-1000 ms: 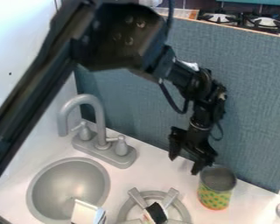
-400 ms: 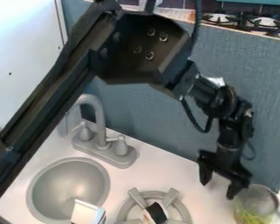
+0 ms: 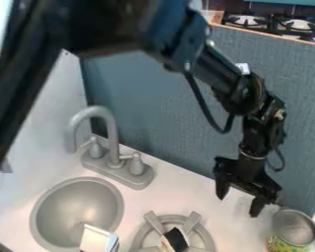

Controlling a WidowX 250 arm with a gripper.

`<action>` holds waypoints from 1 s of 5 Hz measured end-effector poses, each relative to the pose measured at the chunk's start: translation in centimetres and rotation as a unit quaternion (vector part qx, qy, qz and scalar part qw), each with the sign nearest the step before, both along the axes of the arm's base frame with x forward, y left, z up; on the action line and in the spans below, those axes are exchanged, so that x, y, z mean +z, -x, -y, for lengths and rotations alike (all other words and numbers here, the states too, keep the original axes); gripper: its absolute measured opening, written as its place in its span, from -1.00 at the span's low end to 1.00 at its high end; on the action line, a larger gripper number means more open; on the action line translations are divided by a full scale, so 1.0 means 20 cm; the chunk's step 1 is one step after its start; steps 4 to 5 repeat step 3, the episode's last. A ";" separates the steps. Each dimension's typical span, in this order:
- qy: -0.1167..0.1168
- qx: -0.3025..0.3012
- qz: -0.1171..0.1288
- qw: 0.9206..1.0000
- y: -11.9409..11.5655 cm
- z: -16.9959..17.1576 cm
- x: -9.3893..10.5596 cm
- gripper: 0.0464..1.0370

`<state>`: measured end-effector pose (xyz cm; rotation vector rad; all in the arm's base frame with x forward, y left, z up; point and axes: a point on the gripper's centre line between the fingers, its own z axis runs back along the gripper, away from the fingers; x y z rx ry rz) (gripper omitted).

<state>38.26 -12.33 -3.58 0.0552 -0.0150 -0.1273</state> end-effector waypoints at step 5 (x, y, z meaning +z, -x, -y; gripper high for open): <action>-0.006 -0.068 -0.086 0.994 0.58 0.11 0.21 0.94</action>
